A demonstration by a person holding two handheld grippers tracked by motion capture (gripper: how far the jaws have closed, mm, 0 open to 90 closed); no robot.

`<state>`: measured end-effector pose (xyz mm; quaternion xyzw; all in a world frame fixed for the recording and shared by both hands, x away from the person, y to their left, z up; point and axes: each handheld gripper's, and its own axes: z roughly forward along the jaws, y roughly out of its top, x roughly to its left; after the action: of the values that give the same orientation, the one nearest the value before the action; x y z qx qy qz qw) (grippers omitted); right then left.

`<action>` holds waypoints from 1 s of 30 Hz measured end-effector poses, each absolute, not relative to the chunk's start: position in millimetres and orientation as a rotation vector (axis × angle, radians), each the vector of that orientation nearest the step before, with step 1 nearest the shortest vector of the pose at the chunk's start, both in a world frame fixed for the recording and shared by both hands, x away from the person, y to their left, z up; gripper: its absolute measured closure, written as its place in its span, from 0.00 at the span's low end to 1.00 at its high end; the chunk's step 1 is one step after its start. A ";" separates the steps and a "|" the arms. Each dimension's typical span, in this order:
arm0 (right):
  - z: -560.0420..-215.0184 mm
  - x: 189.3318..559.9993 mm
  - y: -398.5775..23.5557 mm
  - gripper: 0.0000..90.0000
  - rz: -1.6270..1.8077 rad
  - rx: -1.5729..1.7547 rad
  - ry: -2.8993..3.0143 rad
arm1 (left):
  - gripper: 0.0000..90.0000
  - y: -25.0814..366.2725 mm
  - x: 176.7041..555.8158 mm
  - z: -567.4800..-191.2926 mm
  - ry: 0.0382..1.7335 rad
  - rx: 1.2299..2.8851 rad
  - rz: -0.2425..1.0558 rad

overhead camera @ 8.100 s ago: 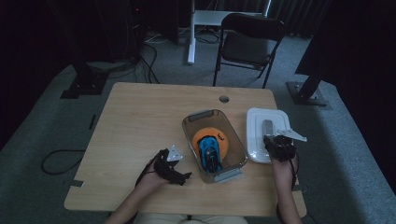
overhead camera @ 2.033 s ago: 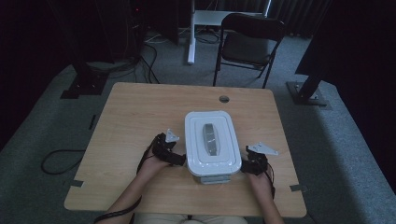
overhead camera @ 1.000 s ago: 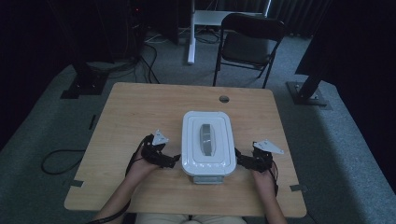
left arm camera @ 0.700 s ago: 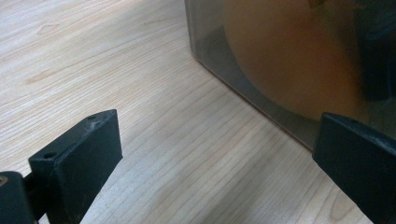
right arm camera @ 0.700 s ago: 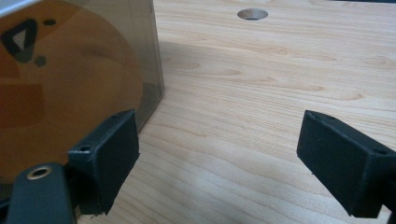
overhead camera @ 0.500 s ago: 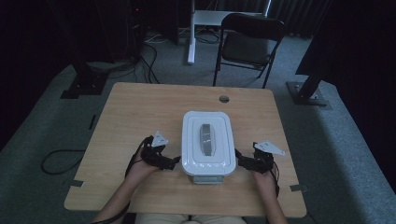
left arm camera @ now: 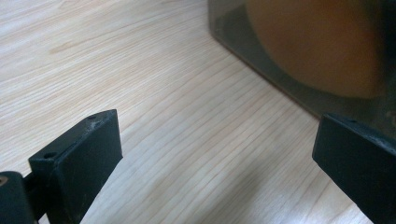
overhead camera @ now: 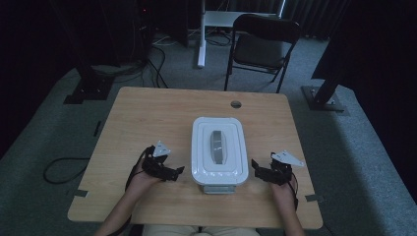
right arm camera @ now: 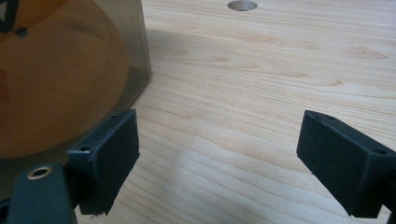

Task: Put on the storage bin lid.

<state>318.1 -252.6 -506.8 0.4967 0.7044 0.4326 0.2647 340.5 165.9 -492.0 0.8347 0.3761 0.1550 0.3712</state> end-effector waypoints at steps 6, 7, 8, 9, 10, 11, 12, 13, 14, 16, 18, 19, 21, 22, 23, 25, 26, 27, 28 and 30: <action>-508.3 313.6 -259.3 0.14 1.151 1.353 1.898 | 0.02 176.2 337.1 -491.4 0.988 2.125 0.412; -508.6 312.6 -260.5 0.14 1.149 1.357 1.893 | 0.02 177.9 336.5 -491.6 0.993 2.125 0.414; -509.0 311.6 -261.9 0.14 1.147 1.360 1.893 | 0.02 180.0 336.2 -492.1 0.995 2.129 0.418; -509.2 310.7 -263.2 0.14 1.143 1.365 1.894 | 0.02 181.7 335.5 -492.7 0.999 2.126 0.416; -509.5 309.7 -264.5 0.14 1.141 1.368 1.890 | 0.02 183.9 335.1 -493.3 1.005 2.125 0.416; -509.7 308.6 -266.0 0.14 1.140 1.373 1.885 | 0.02 186.0 334.6 -494.0 1.012 2.126 0.421; -509.9 307.8 -267.5 0.14 1.138 1.378 1.882 | 0.02 188.4 334.1 -494.5 1.016 2.125 0.419; -510.0 307.1 -269.2 0.14 1.137 1.381 1.880 | 0.02 190.5 333.5 -495.1 1.025 2.119 0.421; -510.1 306.2 -270.7 0.14 1.134 1.384 1.877 | 0.02 192.7 333.0 -495.6 1.032 2.117 0.422; -510.5 305.1 -273.6 0.14 1.132 1.393 1.870 | 0.02 196.6 331.7 -496.8 1.044 2.112 0.422; -511.0 303.8 -276.3 0.14 1.124 1.402 1.864 | 0.02 200.6 330.3 -498.1 1.056 2.111 0.427; -511.3 303.3 -277.7 0.14 1.123 1.403 1.862 | 0.02 202.8 329.8 -498.7 1.062 2.110 0.429; -511.4 301.8 -279.8 0.14 1.115 1.410 1.856 | 0.02 206.8 328.4 -499.7 1.073 2.102 0.428; -511.4 301.0 -281.0 0.14 1.112 1.412 1.853 | 0.02 208.8 327.8 -500.0 1.077 2.100 0.432; -511.4 300.3 -282.3 0.14 1.108 1.412 1.853 | 0.02 210.7 327.1 -500.5 1.082 2.097 0.430; -511.5 298.8 -284.6 0.14 1.103 1.417 1.850 | 0.02 214.9 325.7 -501.6 1.090 2.101 0.442; -511.7 298.2 -285.9 0.15 1.101 1.421 1.847 | 0.02 217.2 324.8 -502.3 1.095 2.102 0.448; -512.0 297.8 -287.3 0.15 1.100 1.425 1.844 | 0.02 220.0 324.0 -503.0 1.100 2.103 0.452; -512.3 297.4 -288.7 0.15 1.095 1.430 1.841 | 0.02 222.8 323.0 -503.6 1.109 2.098 0.450; -512.9 296.3 -291.8 0.15 1.090 1.439 1.837 | 0.02 229.1 321.0 -504.2 1.123 2.088 0.452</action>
<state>296.3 -291.8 -512.9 0.5364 0.6848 0.4065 0.2793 321.0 229.1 -504.2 0.8084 0.4347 0.1750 0.3563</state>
